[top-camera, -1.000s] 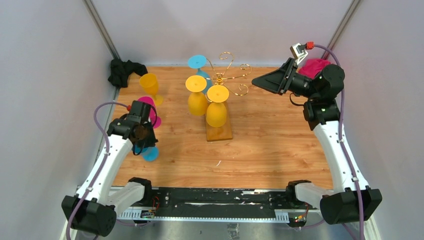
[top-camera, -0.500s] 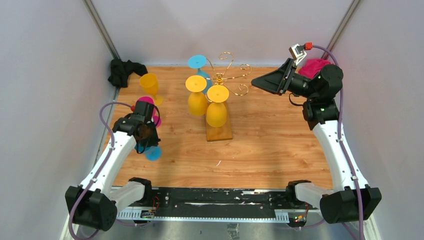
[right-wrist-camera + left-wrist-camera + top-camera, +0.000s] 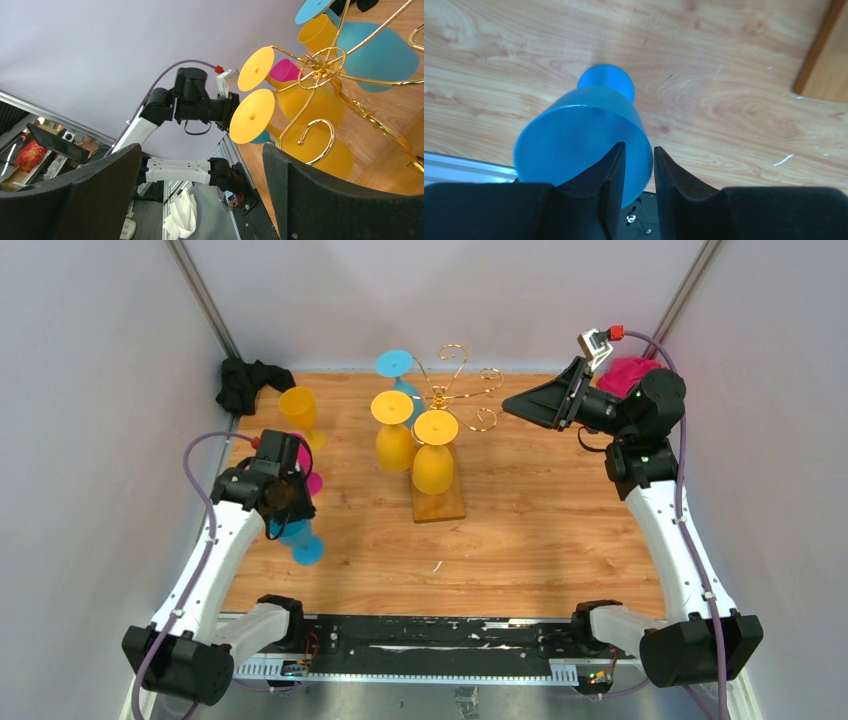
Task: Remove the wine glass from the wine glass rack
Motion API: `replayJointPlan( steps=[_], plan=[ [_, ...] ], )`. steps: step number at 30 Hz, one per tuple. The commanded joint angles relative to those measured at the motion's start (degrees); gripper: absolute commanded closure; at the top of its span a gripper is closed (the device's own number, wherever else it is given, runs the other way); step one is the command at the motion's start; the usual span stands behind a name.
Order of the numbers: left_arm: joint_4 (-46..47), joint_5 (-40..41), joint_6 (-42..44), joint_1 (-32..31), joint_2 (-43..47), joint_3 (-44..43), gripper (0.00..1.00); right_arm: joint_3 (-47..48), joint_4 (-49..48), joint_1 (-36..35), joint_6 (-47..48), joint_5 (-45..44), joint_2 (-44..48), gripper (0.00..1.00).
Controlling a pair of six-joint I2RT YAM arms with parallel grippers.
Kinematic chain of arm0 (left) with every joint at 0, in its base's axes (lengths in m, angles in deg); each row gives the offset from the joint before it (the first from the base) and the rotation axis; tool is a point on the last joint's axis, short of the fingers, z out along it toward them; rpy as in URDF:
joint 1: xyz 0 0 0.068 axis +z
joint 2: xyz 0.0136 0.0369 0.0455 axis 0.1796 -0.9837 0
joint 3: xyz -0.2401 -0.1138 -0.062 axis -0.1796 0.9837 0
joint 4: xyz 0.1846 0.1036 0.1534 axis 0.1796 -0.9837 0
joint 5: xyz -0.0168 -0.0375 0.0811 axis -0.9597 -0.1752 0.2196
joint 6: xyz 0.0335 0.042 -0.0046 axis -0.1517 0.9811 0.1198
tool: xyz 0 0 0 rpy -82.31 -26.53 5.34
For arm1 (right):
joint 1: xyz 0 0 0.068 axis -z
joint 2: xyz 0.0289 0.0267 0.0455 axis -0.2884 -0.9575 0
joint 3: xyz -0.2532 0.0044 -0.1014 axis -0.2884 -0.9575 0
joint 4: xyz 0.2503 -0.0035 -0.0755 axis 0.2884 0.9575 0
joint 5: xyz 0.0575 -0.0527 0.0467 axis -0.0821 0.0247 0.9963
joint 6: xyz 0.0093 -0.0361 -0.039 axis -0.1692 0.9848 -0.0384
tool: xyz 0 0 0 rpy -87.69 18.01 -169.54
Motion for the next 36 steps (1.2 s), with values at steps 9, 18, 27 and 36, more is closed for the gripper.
replayJointPlan(
  steps=[9, 18, 27, 36],
  plan=[
    [-10.22, 1.64, 0.88, -0.13, 3.74, -17.44, 0.67, -0.81, -0.85, 0.64, 0.03, 1.57, -0.33, 0.03],
    [4.72, -14.43, -1.27, -1.98, 3.97, -30.86, 0.60, -0.45, -0.94, 0.68, 0.12, 0.66, -0.93, 0.04],
    [44.58, -33.66, -13.44, -1.98, -7.95, -25.59, 0.49, 0.15, -0.59, 0.64, 0.36, 0.43, -0.86, 0.04],
    [41.80, -28.77, -11.34, -1.98, -21.55, -35.83, 0.47, 2.45, 0.73, 0.64, 1.70, 0.02, -3.79, 0.05]
  ],
)
